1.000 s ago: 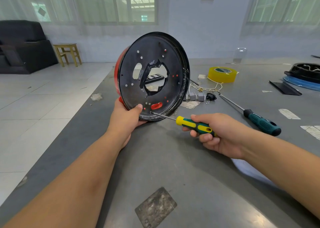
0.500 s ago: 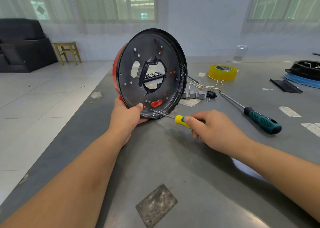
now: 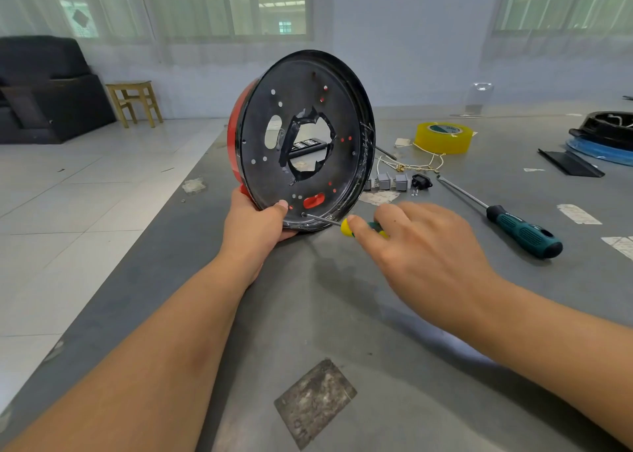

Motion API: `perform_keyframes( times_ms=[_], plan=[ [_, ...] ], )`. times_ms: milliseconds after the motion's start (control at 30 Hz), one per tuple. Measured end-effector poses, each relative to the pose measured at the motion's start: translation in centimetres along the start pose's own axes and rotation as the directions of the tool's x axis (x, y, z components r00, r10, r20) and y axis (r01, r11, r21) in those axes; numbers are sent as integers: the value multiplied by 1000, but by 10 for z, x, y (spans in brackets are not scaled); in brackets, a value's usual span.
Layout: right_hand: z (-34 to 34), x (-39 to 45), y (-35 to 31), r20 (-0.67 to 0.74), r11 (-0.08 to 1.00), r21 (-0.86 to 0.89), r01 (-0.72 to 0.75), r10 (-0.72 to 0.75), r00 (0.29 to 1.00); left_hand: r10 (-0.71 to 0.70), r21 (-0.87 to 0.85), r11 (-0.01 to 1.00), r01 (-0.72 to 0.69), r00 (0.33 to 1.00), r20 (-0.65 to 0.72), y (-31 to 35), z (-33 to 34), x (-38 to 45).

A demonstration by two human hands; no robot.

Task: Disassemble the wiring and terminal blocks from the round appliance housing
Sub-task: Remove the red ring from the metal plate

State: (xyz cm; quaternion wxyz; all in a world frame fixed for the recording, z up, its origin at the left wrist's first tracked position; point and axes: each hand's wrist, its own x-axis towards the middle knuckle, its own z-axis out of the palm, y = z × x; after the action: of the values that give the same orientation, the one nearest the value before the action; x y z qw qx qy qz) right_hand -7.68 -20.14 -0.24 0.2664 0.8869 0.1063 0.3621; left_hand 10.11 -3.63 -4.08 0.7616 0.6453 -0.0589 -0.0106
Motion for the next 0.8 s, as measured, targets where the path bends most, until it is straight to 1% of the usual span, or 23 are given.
perform_keyframes(
  times_ms=[100, 167, 233, 300, 367, 433, 567, 633, 667, 733, 800],
  plan=[
    [2, 3, 6, -76, 999, -26, 37, -39, 996, 6, 26, 1000, -6, 1000, 19, 0, 0, -1],
    [6, 2, 5, -96, 1000, 18, 22, -21, 995, 8, 11, 1000, -8, 1000, 23, 0, 0, -1],
    [13, -2, 4, -68, 990, 139, -27, 37, 997, 13, -1, 1000, -13, 1000, 21, -1, 0, -1],
    [19, -6, 5, 2, 923, 360, -139, 148, 989, 23, 5, 1000, -23, 1000, 13, -1, -1, 0],
    [23, -7, 8, 93, 785, 551, -282, 278, 956, 30, 2, 1000, -30, 1000, 2, -1, -2, 1],
    [28, -7, 11, 177, 618, 679, -396, 385, 906, 34, 1, 999, -34, 999, -11, -2, -2, 2],
    [32, -6, 13, 323, 307, 795, -523, 514, 794, 34, -12, 999, -34, 999, -39, -4, -3, 5],
    [35, -7, 15, 411, 96, 836, -540, 542, 733, 34, -17, 999, -35, 998, -46, -4, -3, 6],
    [36, -8, 15, 441, 11, 844, -536, 553, 706, 36, -22, 999, -37, 998, -49, -5, -4, 6],
    [39, -9, 16, 492, -119, 845, -521, 552, 673, 40, -31, 999, -42, 998, -51, -5, -4, 6],
    [42, -8, 14, 564, -284, 823, -493, 512, 648, 45, -23, 999, -46, 998, -46, -5, -4, 6]
  ],
)
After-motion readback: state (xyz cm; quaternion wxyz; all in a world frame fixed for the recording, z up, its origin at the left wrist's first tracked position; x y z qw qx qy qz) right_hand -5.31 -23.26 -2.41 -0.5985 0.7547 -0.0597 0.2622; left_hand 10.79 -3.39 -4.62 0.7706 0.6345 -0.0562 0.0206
